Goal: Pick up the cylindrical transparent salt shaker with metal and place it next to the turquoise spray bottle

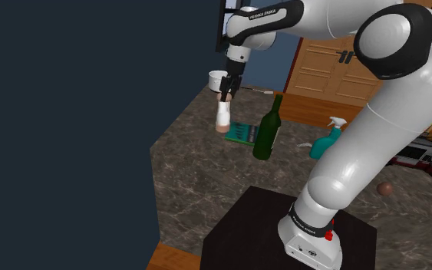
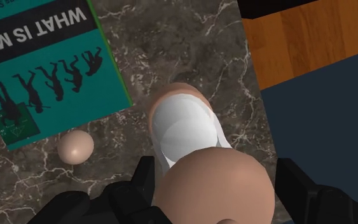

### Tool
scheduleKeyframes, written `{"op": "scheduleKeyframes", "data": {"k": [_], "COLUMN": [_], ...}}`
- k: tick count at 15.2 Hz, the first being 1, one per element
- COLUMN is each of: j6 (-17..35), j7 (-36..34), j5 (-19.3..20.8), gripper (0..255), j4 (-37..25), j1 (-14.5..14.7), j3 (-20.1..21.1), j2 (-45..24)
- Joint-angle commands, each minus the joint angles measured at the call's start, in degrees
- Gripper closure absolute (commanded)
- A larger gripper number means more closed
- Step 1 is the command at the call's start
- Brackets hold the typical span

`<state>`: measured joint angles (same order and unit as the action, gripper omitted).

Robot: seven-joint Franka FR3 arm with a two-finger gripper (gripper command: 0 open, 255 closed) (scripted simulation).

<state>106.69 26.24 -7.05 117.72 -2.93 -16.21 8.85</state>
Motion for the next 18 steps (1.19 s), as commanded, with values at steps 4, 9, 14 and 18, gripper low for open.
{"op": "scheduleKeyframes", "data": {"k": [4, 9, 14, 18], "j6": [-3.82, -7.61, -11.44, -14.54], "j7": [-0.66, -1.2, -1.66, -1.98], "j5": [0.26, 0.37, 0.37, 0.29], "gripper": [255, 255, 255, 255], "j4": [-3.33, -7.04, -11.1, -14.61], "j1": [0.03, 0.06, 0.09, 0.11], "j3": [0.1, 0.13, 0.13, 0.09], "j2": [0.55, 0.67, 0.46, 0.05]}}
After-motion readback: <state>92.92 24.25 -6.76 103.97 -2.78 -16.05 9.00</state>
